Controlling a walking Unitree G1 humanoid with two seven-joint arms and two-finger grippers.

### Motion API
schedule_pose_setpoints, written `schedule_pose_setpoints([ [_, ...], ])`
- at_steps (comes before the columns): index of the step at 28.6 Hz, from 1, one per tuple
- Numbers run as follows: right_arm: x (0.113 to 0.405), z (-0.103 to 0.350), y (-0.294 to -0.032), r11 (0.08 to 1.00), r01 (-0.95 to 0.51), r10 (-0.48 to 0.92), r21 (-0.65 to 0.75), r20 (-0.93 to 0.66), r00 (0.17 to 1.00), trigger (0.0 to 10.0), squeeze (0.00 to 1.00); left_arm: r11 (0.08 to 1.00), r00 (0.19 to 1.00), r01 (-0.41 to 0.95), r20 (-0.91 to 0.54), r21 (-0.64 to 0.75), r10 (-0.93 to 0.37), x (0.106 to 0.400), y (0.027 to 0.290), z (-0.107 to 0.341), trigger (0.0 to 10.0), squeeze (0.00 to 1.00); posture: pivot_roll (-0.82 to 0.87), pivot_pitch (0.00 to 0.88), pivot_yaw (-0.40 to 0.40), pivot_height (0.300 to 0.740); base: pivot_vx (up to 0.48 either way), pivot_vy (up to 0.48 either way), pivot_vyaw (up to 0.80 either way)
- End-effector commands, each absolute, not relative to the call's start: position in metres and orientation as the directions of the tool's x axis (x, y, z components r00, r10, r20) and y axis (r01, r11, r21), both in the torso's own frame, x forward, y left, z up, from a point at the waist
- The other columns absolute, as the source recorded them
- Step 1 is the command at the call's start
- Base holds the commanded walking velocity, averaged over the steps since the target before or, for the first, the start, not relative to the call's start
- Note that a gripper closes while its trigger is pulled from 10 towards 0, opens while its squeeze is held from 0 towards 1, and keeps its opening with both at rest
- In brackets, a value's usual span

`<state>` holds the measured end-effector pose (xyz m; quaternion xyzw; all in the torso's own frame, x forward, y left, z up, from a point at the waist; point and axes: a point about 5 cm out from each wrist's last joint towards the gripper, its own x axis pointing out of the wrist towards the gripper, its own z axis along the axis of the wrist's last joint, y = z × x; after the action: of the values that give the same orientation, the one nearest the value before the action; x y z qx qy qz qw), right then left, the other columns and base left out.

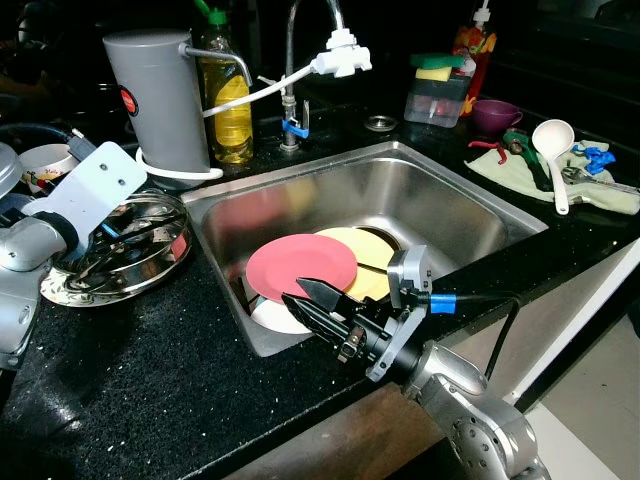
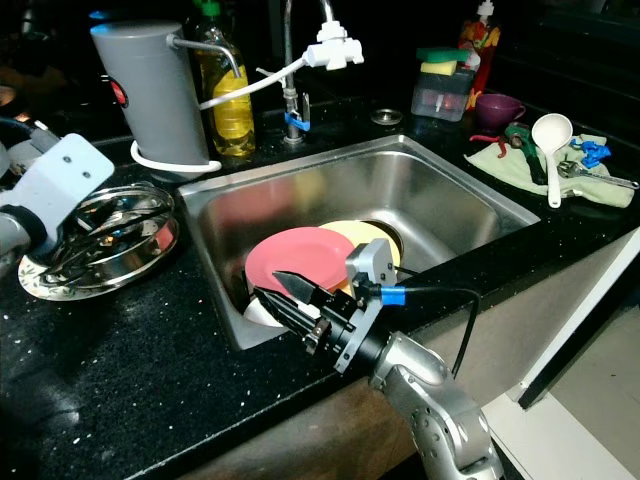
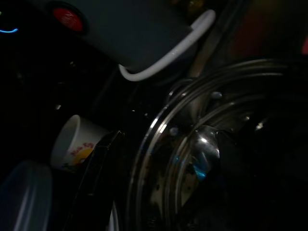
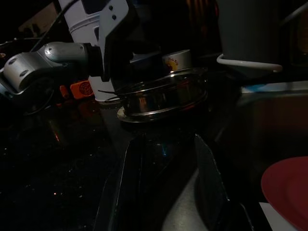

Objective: Kitchen organization

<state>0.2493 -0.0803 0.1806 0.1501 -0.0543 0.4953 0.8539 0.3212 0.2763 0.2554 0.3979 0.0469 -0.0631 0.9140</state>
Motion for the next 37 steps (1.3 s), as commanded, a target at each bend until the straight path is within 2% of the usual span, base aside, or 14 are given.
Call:
schedule_pose_setpoints([
  [1, 0.248, 0.181, -0.083, 0.461, -0.861, 0.828, 0.217, 0.245, 0.505, 10.0, 0.00, 0.649, 0.979, 0.199, -0.172, 0.734, -0.106, 0.323, 0.276, 0.251, 10.0, 0.00, -0.06, 0.000, -0.016, 0.740, 0.000, 0.000, 0.00],
  [14, 0.247, 0.181, -0.083, 0.462, -0.860, 0.827, 0.219, 0.243, 0.506, 10.0, 0.00, 0.635, 0.925, 0.376, -0.310, 0.675, -0.218, 0.328, 0.273, 0.240, 10.0, 0.00, -0.06, 0.000, -0.015, 0.740, 0.000, 0.000, 0.00],
  [17, 0.247, 0.182, -0.082, 0.462, -0.859, 0.826, 0.222, 0.245, 0.507, 10.0, 0.00, 0.613, 0.891, 0.444, -0.393, 0.653, -0.227, 0.330, 0.277, 0.230, 10.0, 0.00, -0.06, 0.000, -0.013, 0.740, 0.000, 0.000, 0.00],
  [26, 0.246, 0.183, -0.082, 0.461, -0.858, 0.825, 0.227, 0.247, 0.508, 10.0, 0.00, 0.645, 0.888, 0.441, -0.407, 0.624, -0.214, 0.337, 0.283, 0.215, 10.0, 0.00, -0.06, 0.000, -0.013, 0.740, 0.000, 0.000, 0.00],
  [27, 0.246, 0.183, -0.082, 0.461, -0.858, 0.825, 0.228, 0.247, 0.508, 10.0, 0.00, 0.650, 0.888, 0.440, -0.408, 0.619, -0.212, 0.338, 0.284, 0.212, 9.2, 0.00, -0.06, 0.000, -0.013, 0.740, 0.000, 0.000, 0.00],
  [28, 0.246, 0.183, -0.082, 0.461, -0.858, 0.825, 0.228, 0.247, 0.508, 10.0, 0.00, 0.650, 0.888, 0.440, -0.408, 0.619, -0.212, 0.338, 0.284, 0.212, 9.2, 0.00, -0.06, 0.000, -0.013, 0.740, 0.000, 0.000, 0.00],
  [29, 0.245, 0.183, -0.082, 0.460, -0.858, 0.825, 0.229, 0.247, 0.509, 10.0, 0.00, 0.662, 0.884, 0.445, -0.414, 0.603, -0.218, 0.338, 0.285, 0.209, 0.0, 0.00, -0.06, 0.000, -0.013, 0.740, 0.000, 0.000, 0.00],
  [37, 0.245, 0.183, -0.081, 0.460, -0.857, 0.824, 0.233, 0.247, 0.510, 10.0, 0.00, 0.688, 0.872, 0.466, -0.421, 0.557, -0.250, 0.340, 0.283, 0.204, 0.0, 0.00, -0.06, 0.000, -0.011, 0.740, 0.000, 0.000, 0.00],
])
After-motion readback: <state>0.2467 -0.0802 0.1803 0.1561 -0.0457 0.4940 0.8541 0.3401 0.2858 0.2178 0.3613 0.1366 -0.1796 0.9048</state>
